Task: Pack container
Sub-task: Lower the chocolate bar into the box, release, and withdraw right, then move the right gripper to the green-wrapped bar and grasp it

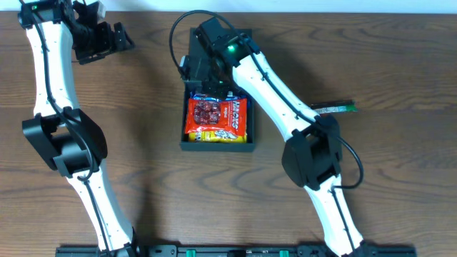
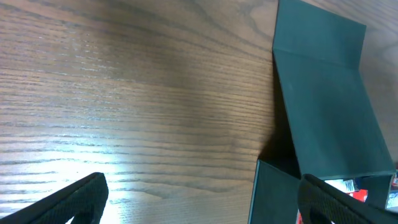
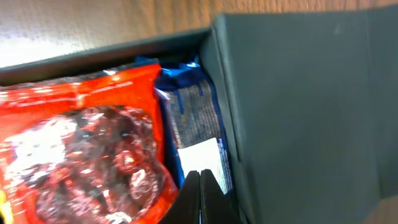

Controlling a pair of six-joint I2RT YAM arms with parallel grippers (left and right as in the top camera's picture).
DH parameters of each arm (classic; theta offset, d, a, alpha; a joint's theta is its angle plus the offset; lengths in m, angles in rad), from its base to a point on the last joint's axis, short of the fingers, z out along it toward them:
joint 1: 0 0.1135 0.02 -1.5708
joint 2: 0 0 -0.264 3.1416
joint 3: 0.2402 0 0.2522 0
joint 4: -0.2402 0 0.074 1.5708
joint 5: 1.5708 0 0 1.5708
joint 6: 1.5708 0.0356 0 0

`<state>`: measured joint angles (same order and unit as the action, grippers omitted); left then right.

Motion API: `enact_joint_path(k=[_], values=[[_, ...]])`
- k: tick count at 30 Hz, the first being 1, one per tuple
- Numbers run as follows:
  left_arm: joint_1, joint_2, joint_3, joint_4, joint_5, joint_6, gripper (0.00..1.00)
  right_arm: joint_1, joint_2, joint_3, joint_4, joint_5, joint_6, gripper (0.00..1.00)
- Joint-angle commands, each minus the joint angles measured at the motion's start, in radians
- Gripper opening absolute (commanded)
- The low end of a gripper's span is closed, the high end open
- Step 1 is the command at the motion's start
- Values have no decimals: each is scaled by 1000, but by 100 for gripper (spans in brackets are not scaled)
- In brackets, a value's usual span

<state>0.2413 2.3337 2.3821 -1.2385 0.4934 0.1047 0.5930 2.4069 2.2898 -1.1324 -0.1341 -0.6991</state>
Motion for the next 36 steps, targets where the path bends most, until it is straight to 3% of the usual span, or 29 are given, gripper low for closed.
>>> enact_joint_path(k=[1,11,20,23,28,29,30,31,33,36], values=[[3,-40,-2,-6,-2,8,98,-18,50,5,0,-41,33,1],[3,-40,-2,-5,-2,7,98,-15,95,5,41,-58,84,1],[3,-40,-2,-5,-3,8,98,-25,-34,8,17,-57,132,1],[3,-40,-2,-5,-3,7,98,-57,-108,8,2,-53,223,1],[3,-40,-2,-4,-3,8,98,-183,-170,8,-23,-56,585,1],[3,-40,-2,-3,-3,8,98,-213,-171,8,-37,-58,663,5],[3,-40,-2,-2,-3,8,98,-250,-169,8,-66,-60,755,34],[3,-40,-2,0,-3,8,98,-277,-165,6,-87,-69,810,56],[3,-40,-2,5,-2,7,98,-320,-153,6,-125,-109,884,62],[2,-40,-2,12,-2,7,97,-373,-135,6,-199,-128,908,47]])
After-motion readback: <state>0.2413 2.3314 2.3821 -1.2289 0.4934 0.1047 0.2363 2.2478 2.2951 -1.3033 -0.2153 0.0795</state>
